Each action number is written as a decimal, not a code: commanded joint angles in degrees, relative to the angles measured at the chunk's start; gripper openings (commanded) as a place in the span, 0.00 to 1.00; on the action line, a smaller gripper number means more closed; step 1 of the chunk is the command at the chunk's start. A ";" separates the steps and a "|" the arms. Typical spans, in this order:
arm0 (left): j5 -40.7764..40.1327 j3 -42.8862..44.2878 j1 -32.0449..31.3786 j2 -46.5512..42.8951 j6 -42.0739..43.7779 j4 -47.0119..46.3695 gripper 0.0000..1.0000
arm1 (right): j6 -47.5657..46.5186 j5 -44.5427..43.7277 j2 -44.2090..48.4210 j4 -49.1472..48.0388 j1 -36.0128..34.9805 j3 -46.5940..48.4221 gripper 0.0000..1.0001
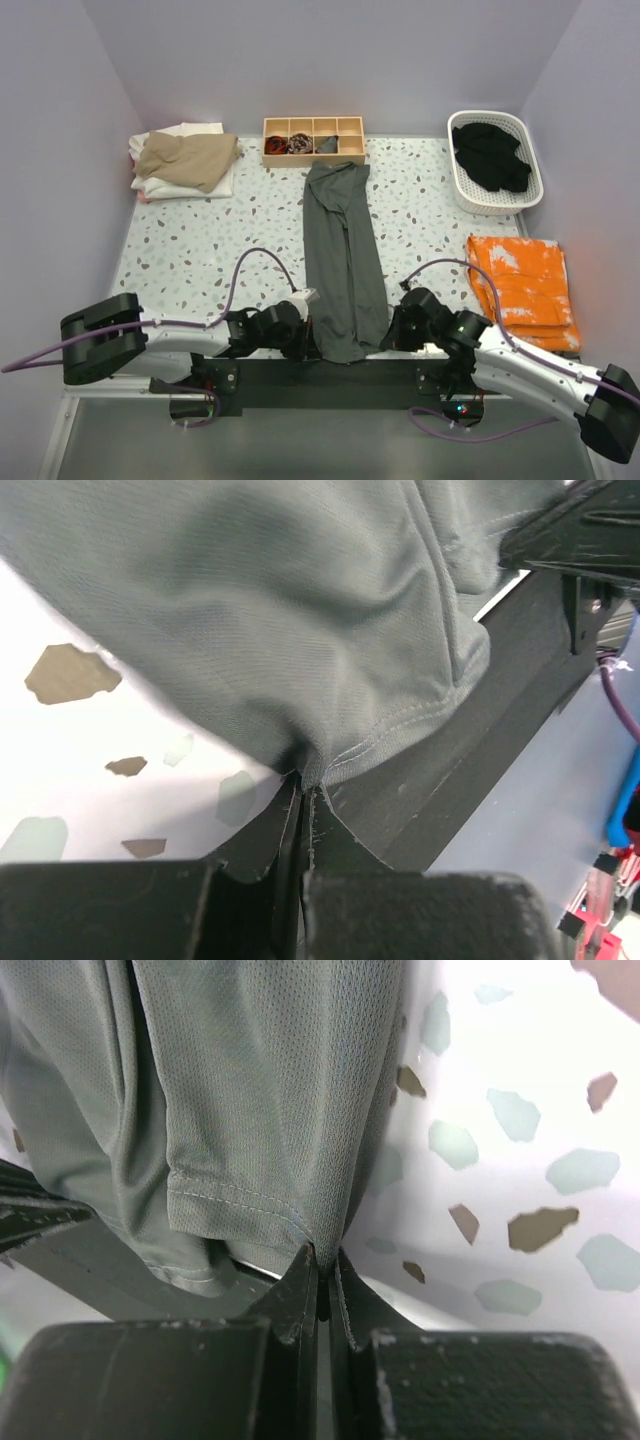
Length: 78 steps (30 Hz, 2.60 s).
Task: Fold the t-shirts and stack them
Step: Grab the bottom of the folded rectangular tshirt with both arms, then fold the folded rectangular tshirt in 1/3 of the way
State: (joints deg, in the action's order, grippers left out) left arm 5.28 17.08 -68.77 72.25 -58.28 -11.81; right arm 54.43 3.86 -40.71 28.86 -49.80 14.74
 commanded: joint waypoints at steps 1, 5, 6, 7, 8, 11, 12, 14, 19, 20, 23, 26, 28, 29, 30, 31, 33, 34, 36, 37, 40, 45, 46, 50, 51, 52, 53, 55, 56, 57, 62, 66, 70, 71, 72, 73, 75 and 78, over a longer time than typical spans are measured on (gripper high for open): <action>-1.68 1.29 -0.57 -2.10 3.00 9.17 0.00 | -0.03 2.73 3.86 8.04 -0.21 -0.68 0.00; 0.08 1.11 -1.19 -6.23 2.38 14.51 0.00 | -0.47 6.24 7.22 13.31 -0.21 -0.68 0.00; 0.34 1.20 -1.45 -6.59 2.21 15.23 0.00 | -0.56 6.77 7.66 13.59 -0.21 -0.51 0.00; 0.52 1.46 -1.54 -7.12 2.29 16.37 0.00 | -0.73 7.13 8.10 13.85 -0.21 0.02 0.00; 0.17 1.99 -1.71 -7.38 2.21 16.91 0.00 | -1.60 7.30 8.71 14.11 -0.21 0.63 0.00; -1.75 3.91 -1.98 -8.44 2.03 18.31 0.00 | -3.54 6.00 8.46 13.59 -0.12 4.06 0.00; -2.63 4.79 -1.98 -8.61 2.21 18.84 0.00 | -3.89 5.20 8.02 13.07 -0.21 5.02 0.00; -5.09 8.21 -2.07 -8.62 2.56 20.77 0.00 | -4.95 3.62 6.79 12.01 -0.21 8.10 0.00; -11.85 16.92 -1.89 -5.11 5.72 23.93 0.01 | -9.25 -3.23 -0.68 10.69 -0.21 15.83 0.00; -12.57 19.63 -1.89 -4.23 6.94 24.20 0.02 | -10.83 -3.68 -1.82 10.17 -0.21 16.97 0.00; -15.82 24.29 -1.72 -1.33 8.79 25.87 0.03 | -13.64 -7.89 -6.13 10.42 -0.21 20.93 0.00; -17.32 26.95 0.30 0.44 10.02 26.93 0.03 | -16.28 -12.90 -9.73 10.95 -0.12 24.45 0.00; -17.23 27.56 3.28 0.79 10.64 26.67 0.02 | -17.69 -16.57 -12.18 10.86 -0.03 26.82 0.01; -16.62 27.48 5.82 0.79 11.69 25.97 0.02 | -19.00 -17.65 -12.98 10.43 0.05 27.61 0.02; -16.09 27.57 7.15 1.22 12.22 24.83 0.02 | -19.71 -18.53 -13.78 10.25 0.49 29.27 0.02; -15.31 28.09 8.29 1.58 12.92 24.13 0.02 | -20.41 -19.84 -15.61 9.90 0.84 29.99 0.03; -15.73 29.67 10.58 3.32 15.21 24.99 0.02 | -22.78 -19.59 -17.64 8.58 3.46 31.92 0.04; -16.78 31.59 10.94 4.03 16.78 25.17 0.02 | -24.27 -19.16 -19.39 7.88 4.44 32.54 0.03; -16.79 33.18 12.69 6.49 17.93 24.91 0.02 | -25.77 -17.49 -21.42 6.13 7.69 33.68 0.04; -15.66 34.32 13.39 7.28 18.98 24.39 0.02 | -27.09 -16.96 -22.30 4.73 8.75 33.95 0.04; -13.47 35.56 16.38 10.10 20.65 22.46 0.02 | -29.38 -14.67 -26.43 2.35 11.56 35.53 0.04; -11.26 37.67 21.66 14.31 22.60 21.13 0.00 | -31.76 -11.69 -34.34 -0.47 14.90 38.69 0.05; -10.56 37.94 22.36 14.85 23.21 21.04 0.00 | -32.45 -11.16 -35.39 -1.34 15.43 39.22 0.05; -7.92 38.29 26.48 16.96 24.35 19.03 0.00 | -34.13 -9.22 -41.11 -2.40 17.98 42.55 0.05; -7.22 38.81 27.02 18.35 24.53 18.06 0.00 | -34.39 -9.05 -43.03 -2.76 18.42 43.08 0.04; -6.34 39.25 27.55 19.06 25.14 17.71 0.00 | -35.00 -8.43 -43.92 -3.02 18.95 43.70 0.04; -6.16 39.87 28.16 19.94 25.49 17.62 0.00 | -35.18 -8.34 -44.80 -3.20 19.73 44.75 0.06; -5.90 41.36 28.69 22.49 26.11 17.97 0.00 | -36.23 -7.64 -47.52 -3.90 20.62 45.89 0.09; -5.63 41.54 29.48 23.28 26.20 17.70 0.00 | -36.50 -8.16 -48.58 -4.16 21.14 47.03 0.13; -5.54 42.06 29.92 24.59 26.38 17.09 0.00 | -36.68 -8.25 -49.63 -4.25 21.58 47.83 0.14; -7.99 44.09 32.12 26.72 27.52 16.82 0.44 | -38.52 -11.39 -55.08 -5.04 23.78 53.27 0.53; -14.32 46.36 33.09 24.52 29.19 18.75 1.00 | -40.81 -16.51 -53.96 -6.02 24.49 55.39 0.57; -15.39 47.52 33.09 21.27 30.33 19.99 1.00 | -41.43 -13.36 -50.62 -4.18 24.58 55.31 0.61; -13.99 47.52 33.09 20.75 30.42 19.81 1.00 | -41.08 -11.61 -50.17 -3.90 24.58 54.61 0.61; -10.24 47.61 33.09 20.65 30.59 19.72 1.00 | -40.81 -7.59 -49.56 -3.47 24.49 54.17 0.61; -8.20 47.61 33.00 20.48 30.68 19.64 1.00 | -39.77 -5.81 -49.29 -2.50 24.49 52.95 0.61; 0.46 46.47 33.00 20.48 30.33 17.36 1.00 | -38.71 -2.12 -48.16 -2.41 24.58 51.01 0.60; 11.80 44.19 33.09 21.09 28.41 12.71 1.00 | -36.34 4.82 -47.01 -2.93 24.49 47.23 0.60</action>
State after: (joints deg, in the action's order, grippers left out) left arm 0.45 62.54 -35.75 94.04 -29.36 7.07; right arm 15.40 -1.34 -90.28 25.28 -25.32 65.69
